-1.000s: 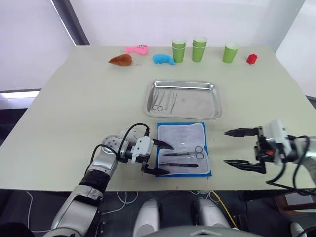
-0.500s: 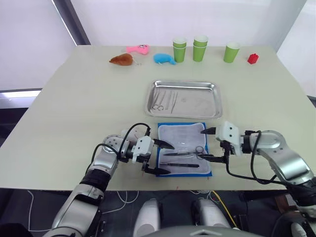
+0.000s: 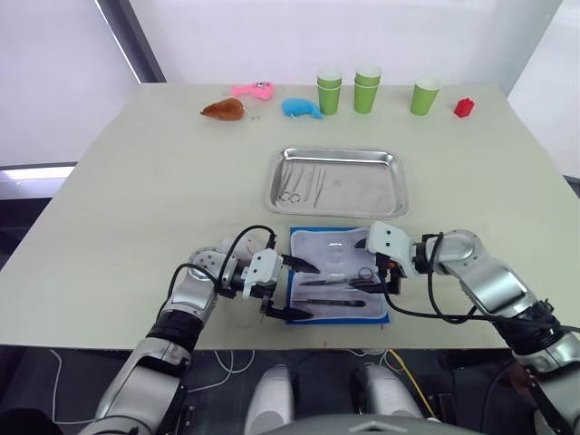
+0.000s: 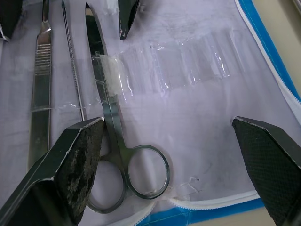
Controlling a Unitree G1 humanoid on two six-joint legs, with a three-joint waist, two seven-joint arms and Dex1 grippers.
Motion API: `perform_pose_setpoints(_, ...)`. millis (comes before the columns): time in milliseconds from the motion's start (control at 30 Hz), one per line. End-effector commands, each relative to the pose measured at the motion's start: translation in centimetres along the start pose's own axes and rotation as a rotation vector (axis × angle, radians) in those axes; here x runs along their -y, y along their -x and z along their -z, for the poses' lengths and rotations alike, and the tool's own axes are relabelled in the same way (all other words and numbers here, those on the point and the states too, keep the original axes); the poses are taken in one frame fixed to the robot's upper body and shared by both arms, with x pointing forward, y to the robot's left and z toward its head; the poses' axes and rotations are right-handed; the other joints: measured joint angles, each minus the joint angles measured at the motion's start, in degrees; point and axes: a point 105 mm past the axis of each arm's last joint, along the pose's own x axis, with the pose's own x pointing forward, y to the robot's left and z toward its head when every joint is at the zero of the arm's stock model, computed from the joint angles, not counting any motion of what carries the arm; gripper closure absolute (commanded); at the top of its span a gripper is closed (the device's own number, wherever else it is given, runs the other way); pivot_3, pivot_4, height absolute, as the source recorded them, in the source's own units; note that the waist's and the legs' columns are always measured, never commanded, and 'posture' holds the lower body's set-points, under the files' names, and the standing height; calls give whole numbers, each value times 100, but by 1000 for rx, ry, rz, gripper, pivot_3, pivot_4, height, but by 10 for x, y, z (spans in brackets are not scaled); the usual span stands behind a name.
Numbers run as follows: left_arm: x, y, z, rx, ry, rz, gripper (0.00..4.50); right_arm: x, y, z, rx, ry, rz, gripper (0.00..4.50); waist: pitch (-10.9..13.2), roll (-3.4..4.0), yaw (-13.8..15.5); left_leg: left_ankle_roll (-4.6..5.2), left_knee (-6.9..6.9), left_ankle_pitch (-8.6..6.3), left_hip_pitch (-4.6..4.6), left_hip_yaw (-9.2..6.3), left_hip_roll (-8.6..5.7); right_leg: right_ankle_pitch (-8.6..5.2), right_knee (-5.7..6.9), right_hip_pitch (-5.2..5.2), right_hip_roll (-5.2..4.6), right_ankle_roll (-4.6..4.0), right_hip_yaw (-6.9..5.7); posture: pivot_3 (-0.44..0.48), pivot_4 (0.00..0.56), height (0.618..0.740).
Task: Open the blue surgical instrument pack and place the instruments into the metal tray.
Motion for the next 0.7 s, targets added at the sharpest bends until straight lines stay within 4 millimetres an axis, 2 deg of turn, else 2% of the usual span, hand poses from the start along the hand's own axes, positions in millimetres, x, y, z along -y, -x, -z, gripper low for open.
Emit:
perform_pose_setpoints(33,11,-1,22,-69,89,10,56,-6,0,8,-70,15,-28,0,-1,1,2,0,0,0,0,0,0,0,0,0,0,0,0,0,150,739)
perform_pose_setpoints(300,13,-3,23,-63,95,4,56,-24,-10,11,-78,21,-89,0,-4,3,-7,0,0,0,2,0,0,-1,-1,1,0,0,0,0,150,739)
perform_pose_setpoints(400,11,-4,21,-54,100,-10,0,-24,-8,20,-104,5,-87,808,-6,3,-6,0,0,0,4,0,1,-2,-1,2,0,3,0,0,150,739)
perform_pose_setpoints(567,10,-4,22,-59,103,-14,0,-23,-8,20,-102,5,-84,3031,-10,1,-13,0,1,0,10,0,1,-2,0,4,0,6,0,0,150,739)
perform_pose_setpoints(600,10,-4,22,-59,104,-14,0,-23,-8,19,-95,10,-83,3617,-10,1,-13,0,2,0,11,0,1,-2,0,3,-1,6,0,0,150,739)
perform_pose_setpoints(633,9,-4,22,-60,104,-15,0,-23,-8,18,-88,17,-82,3744,-10,1,-12,0,2,0,12,0,1,-2,1,3,-1,6,0,0,150,739)
perform_pose_setpoints(667,8,-4,23,-63,104,-20,0,-24,-9,14,-76,22,-87,4331,-11,-1,-13,0,3,0,11,0,1,-2,0,3,-1,6,1,0,150,739)
perform_pose_setpoints(700,7,-4,24,-64,104,-23,0,-25,-9,10,-60,22,-89,4331,-11,0,-12,0,3,0,11,0,0,-2,0,3,-2,6,1,0,150,739)
